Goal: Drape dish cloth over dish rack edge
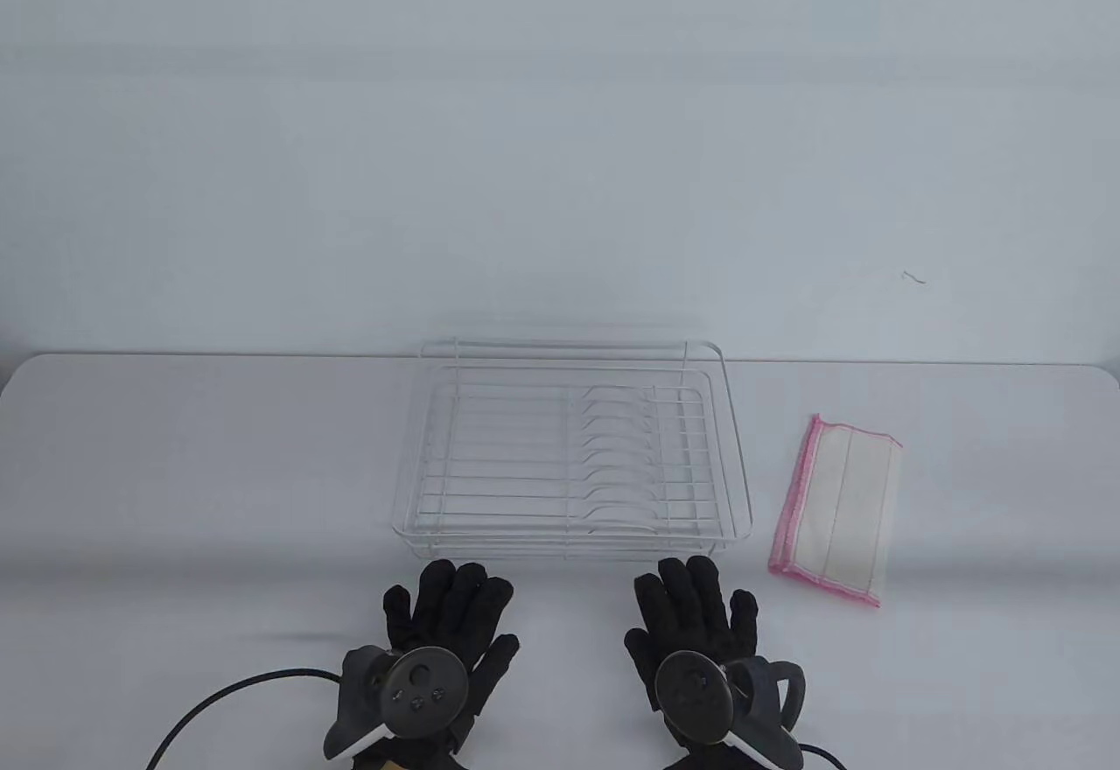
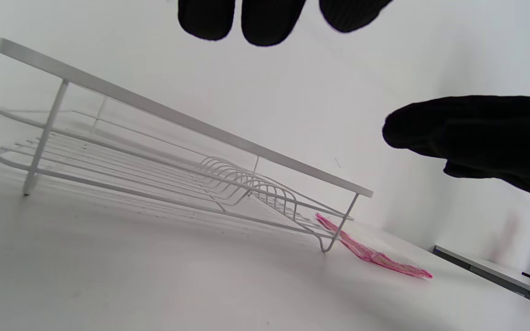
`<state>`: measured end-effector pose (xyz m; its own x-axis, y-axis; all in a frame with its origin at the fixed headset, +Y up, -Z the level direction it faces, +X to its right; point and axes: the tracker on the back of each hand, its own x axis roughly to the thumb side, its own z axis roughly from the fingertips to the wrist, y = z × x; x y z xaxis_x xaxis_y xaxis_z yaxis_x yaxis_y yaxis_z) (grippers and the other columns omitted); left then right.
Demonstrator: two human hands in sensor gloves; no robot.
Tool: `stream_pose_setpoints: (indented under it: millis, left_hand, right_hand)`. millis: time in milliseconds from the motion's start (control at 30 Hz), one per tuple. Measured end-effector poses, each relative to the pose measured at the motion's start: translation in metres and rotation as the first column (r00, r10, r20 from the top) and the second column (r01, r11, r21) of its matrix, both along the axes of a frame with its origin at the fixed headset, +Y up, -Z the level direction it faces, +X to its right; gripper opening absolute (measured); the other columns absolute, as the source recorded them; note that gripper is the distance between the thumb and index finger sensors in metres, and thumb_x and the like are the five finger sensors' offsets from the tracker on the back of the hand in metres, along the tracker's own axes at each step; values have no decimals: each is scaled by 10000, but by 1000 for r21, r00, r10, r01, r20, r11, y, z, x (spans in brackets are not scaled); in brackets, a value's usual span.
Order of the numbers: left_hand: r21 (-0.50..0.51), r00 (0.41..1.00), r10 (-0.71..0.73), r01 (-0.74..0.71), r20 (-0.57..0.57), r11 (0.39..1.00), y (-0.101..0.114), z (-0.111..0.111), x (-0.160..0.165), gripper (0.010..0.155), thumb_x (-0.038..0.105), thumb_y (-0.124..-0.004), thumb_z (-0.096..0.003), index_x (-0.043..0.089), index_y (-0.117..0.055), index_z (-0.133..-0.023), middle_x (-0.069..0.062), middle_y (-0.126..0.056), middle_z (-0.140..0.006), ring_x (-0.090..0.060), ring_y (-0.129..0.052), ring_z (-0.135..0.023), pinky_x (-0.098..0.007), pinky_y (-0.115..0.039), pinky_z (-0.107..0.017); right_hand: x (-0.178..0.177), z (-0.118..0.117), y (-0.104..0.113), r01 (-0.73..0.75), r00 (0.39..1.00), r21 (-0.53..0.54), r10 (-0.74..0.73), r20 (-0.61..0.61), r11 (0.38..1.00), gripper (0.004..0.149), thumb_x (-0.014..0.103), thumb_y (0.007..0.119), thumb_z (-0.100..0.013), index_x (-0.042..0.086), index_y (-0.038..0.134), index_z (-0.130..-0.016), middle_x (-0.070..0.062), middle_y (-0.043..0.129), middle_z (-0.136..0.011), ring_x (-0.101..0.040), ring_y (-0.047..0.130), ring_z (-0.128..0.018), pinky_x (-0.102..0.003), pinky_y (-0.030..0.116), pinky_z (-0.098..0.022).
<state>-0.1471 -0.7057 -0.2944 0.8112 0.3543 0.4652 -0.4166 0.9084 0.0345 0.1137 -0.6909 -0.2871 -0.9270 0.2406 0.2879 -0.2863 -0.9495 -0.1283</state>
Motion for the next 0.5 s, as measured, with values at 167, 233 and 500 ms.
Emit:
stream_pose_setpoints:
  millis: [167,233,500]
  left_hand:
    - [2,1000,-2,2,14,1000,0,1,3,590,369,-564,-631,59,-502,-1129,-320,-461,-1157,-603,-314,-1049,-807,-198,-594]
    - [-2,1000,0,0,17,1000,1,1,4,591,368,-564,-630,57,-502,-1129,-321,-462,-1156,-604,-315,-1048,-808,-199,-593]
    - [-8,1000,3,-3,28,1000,2,2,5,588,368,-560,-632,58,-502,-1128,-322,-461,-1156,-604,-317,-1048,-807,-204,-596]
  right_hand:
    - [2,-1,-1,4,1000,-17,-4,4,1000,576,406,553,-648,143,406,-1140,-174,339,-1207,-433,280,-1132,-732,237,-704]
    - [3,0,0,9,1000,-21,-9,4,1000,578,407,552,-649,142,404,-1141,-174,336,-1207,-434,277,-1132,-732,234,-704]
    - [4,-1,0,17,1000,-25,-17,7,1000,580,409,551,-649,142,402,-1142,-171,333,-1209,-432,273,-1133,-733,230,-703]
